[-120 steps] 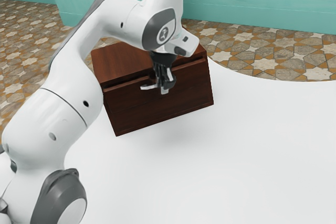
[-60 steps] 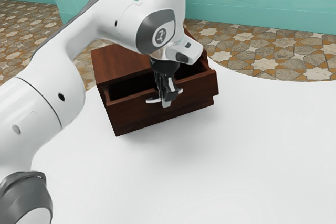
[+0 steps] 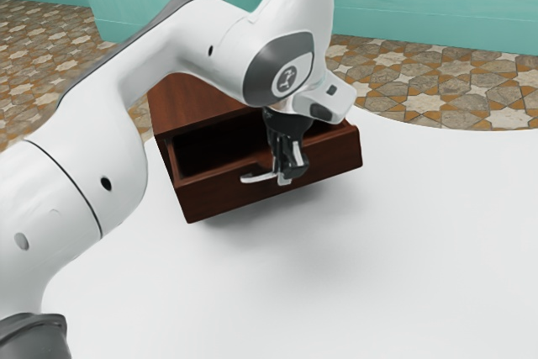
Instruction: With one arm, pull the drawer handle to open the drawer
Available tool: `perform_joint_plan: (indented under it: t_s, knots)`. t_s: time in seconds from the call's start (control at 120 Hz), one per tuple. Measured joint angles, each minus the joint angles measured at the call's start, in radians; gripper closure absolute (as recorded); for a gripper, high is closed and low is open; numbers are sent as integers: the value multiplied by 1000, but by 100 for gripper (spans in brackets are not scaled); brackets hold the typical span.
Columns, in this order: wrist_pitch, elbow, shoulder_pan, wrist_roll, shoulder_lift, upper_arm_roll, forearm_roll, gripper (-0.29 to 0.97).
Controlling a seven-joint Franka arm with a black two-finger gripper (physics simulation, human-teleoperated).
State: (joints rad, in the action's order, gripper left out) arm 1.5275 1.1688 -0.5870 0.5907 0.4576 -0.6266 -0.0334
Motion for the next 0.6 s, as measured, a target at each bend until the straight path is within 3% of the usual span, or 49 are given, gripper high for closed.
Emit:
perform_joint_plan:
  t_s: [0.175, 0.283, 0.517, 0.6]
  knots:
    - [9, 39, -34, -10, -13, -26, 14, 54]
    - [11, 59, -88, -16, -23, -78, 31, 61]
    - [14, 62, -99, -23, -25, -101, 49, 63]
    - [14, 62, -99, -24, -35, -103, 51, 59]
